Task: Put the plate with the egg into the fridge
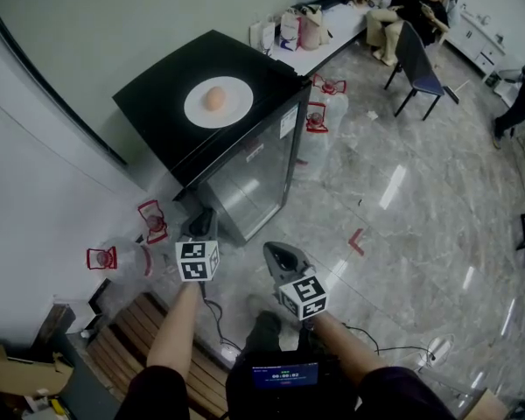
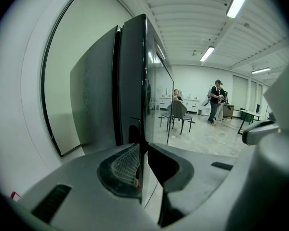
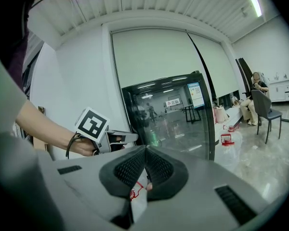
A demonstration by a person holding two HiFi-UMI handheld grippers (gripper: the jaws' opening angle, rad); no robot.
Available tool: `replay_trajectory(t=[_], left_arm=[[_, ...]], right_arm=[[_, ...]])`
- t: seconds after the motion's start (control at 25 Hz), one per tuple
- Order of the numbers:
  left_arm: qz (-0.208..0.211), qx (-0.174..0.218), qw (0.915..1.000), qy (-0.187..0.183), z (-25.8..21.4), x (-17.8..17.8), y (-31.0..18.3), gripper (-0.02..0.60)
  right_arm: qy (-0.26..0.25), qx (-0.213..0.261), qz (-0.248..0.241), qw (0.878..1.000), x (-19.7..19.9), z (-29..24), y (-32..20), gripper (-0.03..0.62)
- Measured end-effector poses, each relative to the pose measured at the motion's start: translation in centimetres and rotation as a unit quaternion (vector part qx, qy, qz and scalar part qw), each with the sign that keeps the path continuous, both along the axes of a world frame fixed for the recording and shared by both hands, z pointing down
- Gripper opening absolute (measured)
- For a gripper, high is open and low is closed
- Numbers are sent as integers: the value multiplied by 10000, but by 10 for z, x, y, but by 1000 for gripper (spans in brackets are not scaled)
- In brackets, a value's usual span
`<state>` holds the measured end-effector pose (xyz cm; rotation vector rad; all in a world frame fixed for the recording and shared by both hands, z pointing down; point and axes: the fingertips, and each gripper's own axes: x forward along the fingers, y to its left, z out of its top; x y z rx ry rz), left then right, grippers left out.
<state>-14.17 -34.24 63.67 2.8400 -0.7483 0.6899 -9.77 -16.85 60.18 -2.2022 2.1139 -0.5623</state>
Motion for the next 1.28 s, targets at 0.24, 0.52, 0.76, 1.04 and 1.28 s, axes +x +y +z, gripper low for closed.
replay_trajectory(t=[0.24,0.52,0.76,1.04,1.28], left_arm=[[19,96,9999,57,-1,7,47,38],[-900,131,9958,80,2,34,143,38],[-1642,197,9862,5,3,71,213,38],[-1952,113,9805,-201,4,141,288,37],[-1719,-99,9843,-397,-1,192,338,29]], right_arm=[[-120,-25,-125,9998,9,3,26,9],[-83,88,-148,9998,47,4,92,9],[-77,162,-281,9994,93,12,177,9],[39,27,-329,9994,161,12,254,9],[66,-12,-175,9998,199,7,281,9]])
